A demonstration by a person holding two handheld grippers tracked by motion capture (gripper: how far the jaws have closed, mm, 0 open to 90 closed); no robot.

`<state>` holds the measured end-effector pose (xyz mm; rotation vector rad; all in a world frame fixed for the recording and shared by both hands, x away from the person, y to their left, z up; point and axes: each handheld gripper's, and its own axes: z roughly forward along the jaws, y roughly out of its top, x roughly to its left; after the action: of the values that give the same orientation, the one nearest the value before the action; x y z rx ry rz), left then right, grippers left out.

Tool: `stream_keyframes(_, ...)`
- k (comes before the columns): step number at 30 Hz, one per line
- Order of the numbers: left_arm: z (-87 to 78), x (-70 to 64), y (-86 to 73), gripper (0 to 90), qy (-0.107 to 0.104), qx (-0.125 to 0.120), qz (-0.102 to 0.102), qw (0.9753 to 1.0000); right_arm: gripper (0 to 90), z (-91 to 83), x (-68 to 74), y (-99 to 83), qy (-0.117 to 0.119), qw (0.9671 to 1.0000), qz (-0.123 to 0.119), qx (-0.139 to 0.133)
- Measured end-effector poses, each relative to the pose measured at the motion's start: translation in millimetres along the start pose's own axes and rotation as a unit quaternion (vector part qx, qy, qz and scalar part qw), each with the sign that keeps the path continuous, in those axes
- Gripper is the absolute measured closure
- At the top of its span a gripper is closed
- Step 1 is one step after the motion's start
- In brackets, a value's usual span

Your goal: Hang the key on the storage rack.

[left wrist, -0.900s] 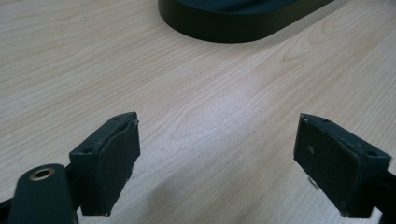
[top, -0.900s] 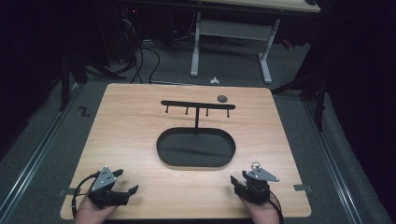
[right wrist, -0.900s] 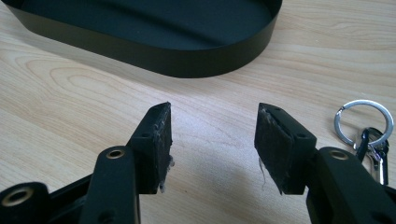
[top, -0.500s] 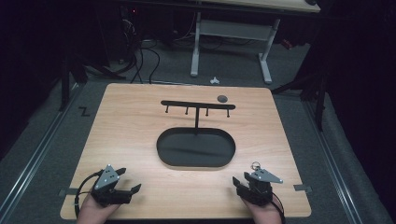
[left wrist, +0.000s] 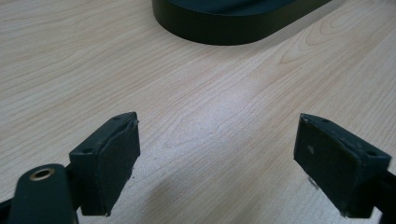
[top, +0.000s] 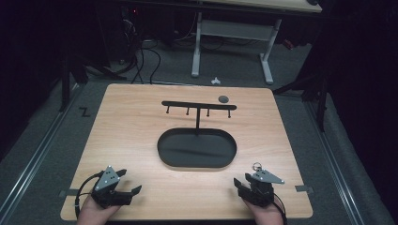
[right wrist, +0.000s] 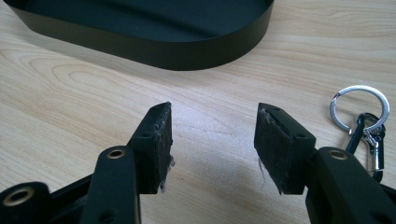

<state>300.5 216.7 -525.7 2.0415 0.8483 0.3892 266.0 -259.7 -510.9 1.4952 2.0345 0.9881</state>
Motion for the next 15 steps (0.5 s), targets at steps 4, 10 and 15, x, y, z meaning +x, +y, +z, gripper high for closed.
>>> stream_keyframes(4, 1.5, -0.7, 0.0, 15.0, -0.003, 0.003, 0.001, 1.0000, 47.1, 1.4, -0.8, -1.2, 0.001, 1.0000, 0.000, 0.005)
stream_keyframes(10, 1.4, -0.8, 0.0, 15.0, -0.002, 0.003, 0.001, 1.0000, 47.1, 3.0, -4.4, -2.4, 0.008, 0.9998, -0.001, 0.019)
stream_keyframes(15, 1.6, -0.7, -0.1, 15.0, -0.002, 0.003, 0.000, 1.0000, 47.0, 5.0, -6.9, -4.7, 0.002, 0.9992, 0.001, 0.039)
